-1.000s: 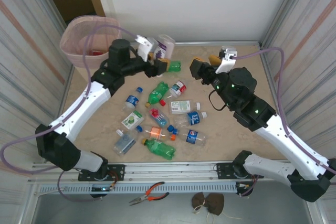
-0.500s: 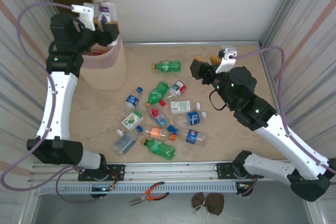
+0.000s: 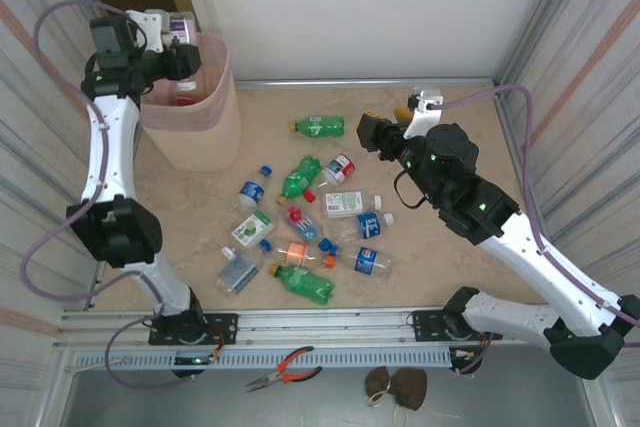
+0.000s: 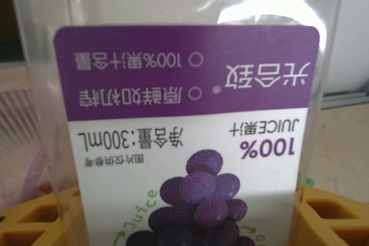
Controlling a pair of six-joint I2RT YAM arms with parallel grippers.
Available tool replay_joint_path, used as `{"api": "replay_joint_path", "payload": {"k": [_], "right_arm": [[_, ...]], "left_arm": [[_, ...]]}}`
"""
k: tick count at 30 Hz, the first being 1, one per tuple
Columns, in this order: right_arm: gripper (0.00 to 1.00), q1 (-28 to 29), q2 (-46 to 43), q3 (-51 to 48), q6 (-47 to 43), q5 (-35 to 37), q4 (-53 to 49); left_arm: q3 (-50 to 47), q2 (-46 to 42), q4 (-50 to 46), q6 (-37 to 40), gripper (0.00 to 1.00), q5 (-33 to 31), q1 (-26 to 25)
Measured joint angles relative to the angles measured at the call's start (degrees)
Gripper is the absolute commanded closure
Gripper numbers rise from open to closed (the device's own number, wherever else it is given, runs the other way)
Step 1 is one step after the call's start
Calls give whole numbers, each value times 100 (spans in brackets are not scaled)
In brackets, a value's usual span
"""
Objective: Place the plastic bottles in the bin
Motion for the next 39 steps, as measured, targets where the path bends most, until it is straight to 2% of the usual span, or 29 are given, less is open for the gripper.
{"api": "replay_joint_path", "payload": {"k": [14,20,30,39], "right_arm": [[26,0,-63,-125,129,138,-179],[26,0,-245,-155,170,170,-234],[26,0,-264,-173,284,190,-376],[26,0,-264,-173,306,190,-485]], "left_arm": [[129,946,-1222,457,43,-343,-35],[149,1154,-1499,553,33,-468,-149],[208,1189,-1604,577,20,-544,-219],[490,1051,-1622,566,20,-490,-219]]}}
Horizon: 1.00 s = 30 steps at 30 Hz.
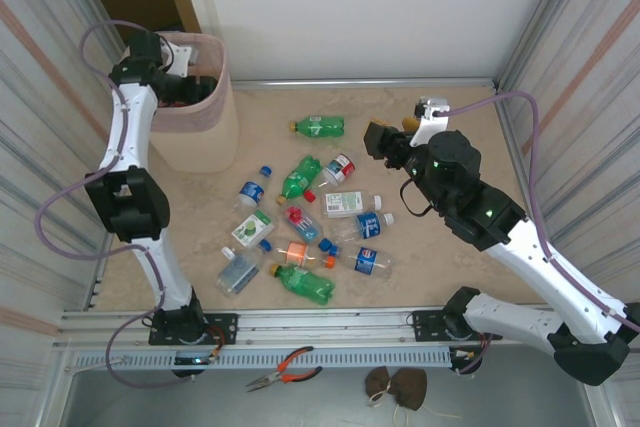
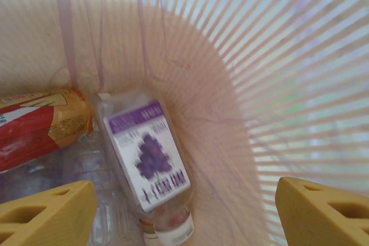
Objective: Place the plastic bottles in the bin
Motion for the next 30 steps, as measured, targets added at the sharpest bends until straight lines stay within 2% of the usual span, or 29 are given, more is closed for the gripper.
{"api": "replay_joint_path", "payload": {"k": [9,13,19,24,30], "right_arm": [[25,0,13,0,-2,2,-37],[25,0,33,-9,-2,2,-37],[25,0,35,-101,-4,0,-39],[25,-11,33,-186,-4,-2,-48],[25,-55,33,-332,-4,-20,-59]], "left_arm": [[258,-697,-70,-79,23,313,-35],[273,-1134,-251,-68,23,367,-236],[37,-1768,-535,52,23,195,-979],[-651,-2124,-750,157,23,-227,-1707],[-1714,-2122,-846,175,22,-866,-2365]]}}
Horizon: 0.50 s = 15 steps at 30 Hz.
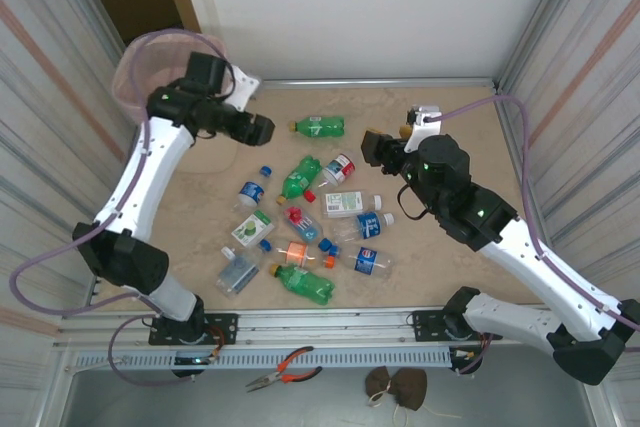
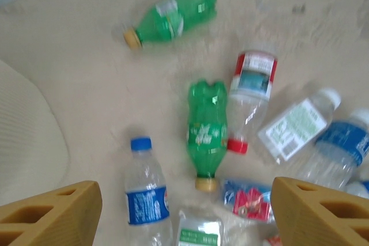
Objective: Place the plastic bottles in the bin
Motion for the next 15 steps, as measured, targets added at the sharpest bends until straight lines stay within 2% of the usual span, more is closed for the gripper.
{"api": "replay_joint_path", "payload": {"k": [4,8,15], "right_arm": [[25,-33,-11,-17,0,-4,-15],[25,-33,-24,-33,2,-7,-20],[25,-33,-44,-39,4,-4,-20]], "left_arm": [[-741,46,120,-22,21,-330,-229],[-1364,201,396,-42,19,-595,-247],[-1679,925,844,-39,17,-752,-120]]}}
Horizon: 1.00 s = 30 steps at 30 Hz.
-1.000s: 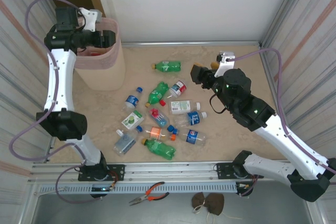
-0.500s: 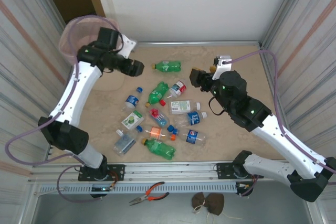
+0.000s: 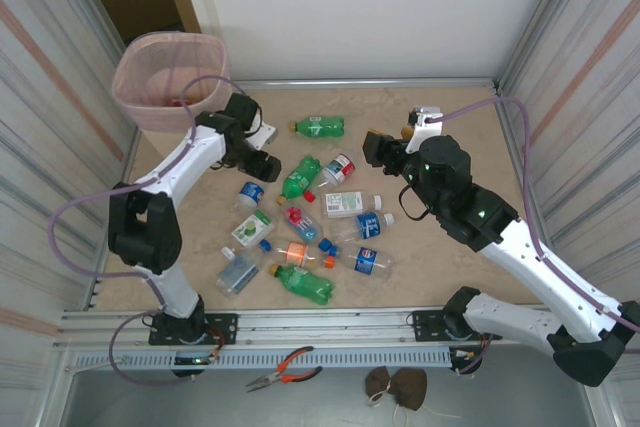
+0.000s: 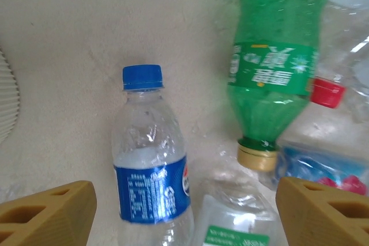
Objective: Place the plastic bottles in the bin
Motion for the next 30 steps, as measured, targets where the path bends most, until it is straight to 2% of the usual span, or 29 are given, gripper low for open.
{"api": "replay_joint_path", "payload": {"k": [15,25,30], "right_arm": [[25,-9,-2,-35,22,2,-63],[25,-9,0,-37,127,0,-68],[25,-9,0,-37,127,0,-87]], "left_arm": [[-302,848,372,61,18,-208,127],[-343,1134,299,114,23,-420,127],[-343,1152,190,153,29,-437,127]]}}
